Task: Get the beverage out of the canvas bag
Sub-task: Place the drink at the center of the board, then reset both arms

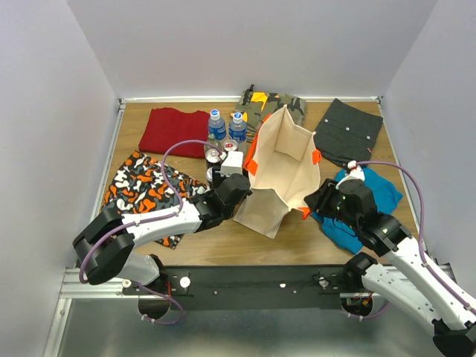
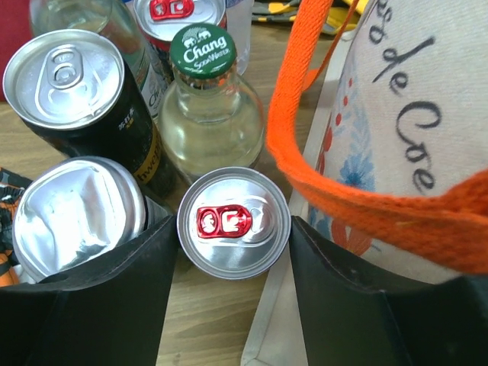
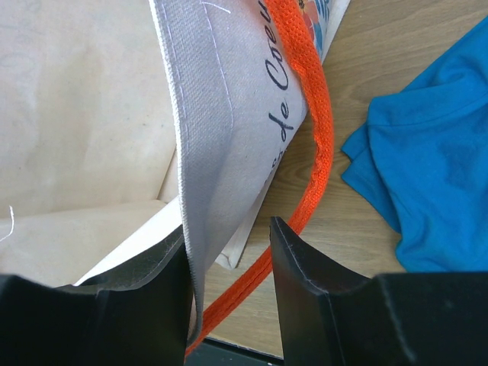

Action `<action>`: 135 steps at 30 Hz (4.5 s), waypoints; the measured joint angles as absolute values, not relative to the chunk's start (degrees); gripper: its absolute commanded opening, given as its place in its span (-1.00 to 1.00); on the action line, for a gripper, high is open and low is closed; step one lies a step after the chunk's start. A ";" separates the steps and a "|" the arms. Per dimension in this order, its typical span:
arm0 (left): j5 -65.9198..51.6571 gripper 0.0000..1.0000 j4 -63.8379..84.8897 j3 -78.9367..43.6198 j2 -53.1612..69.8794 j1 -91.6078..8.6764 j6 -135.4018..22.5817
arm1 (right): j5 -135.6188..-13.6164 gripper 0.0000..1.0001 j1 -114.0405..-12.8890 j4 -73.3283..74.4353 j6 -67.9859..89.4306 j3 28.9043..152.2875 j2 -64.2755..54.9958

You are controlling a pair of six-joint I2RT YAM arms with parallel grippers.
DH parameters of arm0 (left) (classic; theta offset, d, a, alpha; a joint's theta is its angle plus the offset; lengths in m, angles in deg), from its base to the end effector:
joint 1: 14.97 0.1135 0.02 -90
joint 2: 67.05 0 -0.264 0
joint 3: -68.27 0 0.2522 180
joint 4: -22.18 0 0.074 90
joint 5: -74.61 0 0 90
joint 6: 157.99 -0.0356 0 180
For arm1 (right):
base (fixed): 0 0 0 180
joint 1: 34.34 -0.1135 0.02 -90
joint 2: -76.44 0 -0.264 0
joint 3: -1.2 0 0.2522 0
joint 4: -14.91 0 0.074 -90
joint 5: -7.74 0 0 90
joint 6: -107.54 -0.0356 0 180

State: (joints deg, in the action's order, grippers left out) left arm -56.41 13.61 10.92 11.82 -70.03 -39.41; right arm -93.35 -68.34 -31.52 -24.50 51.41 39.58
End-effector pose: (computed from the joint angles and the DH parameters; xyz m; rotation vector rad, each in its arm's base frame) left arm 0.1858 -0.2251 0.2295 0.0368 1.9638 -0.2026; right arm 0.1244 0.0756 0.2706 0.2682 2.1738 0.5630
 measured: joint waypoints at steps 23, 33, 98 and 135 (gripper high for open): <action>-55.86 0.49 11.73 10.79 8.24 -70.03 -40.09 | -93.35 0.01 -68.34 -31.52 -24.53 51.41 39.84; -54.79 0.49 11.58 10.79 6.88 -70.03 -40.40 | -93.35 0.01 -68.34 -31.52 -24.50 51.41 40.08; -37.28 0.98 -17.88 -7.88 -21.51 -61.79 -44.42 | -93.85 0.35 -68.34 -32.26 -22.84 53.18 41.79; -36.63 0.98 -24.70 -7.53 -22.73 -61.79 -44.37 | -103.30 0.59 -68.34 -38.64 -13.90 70.86 29.07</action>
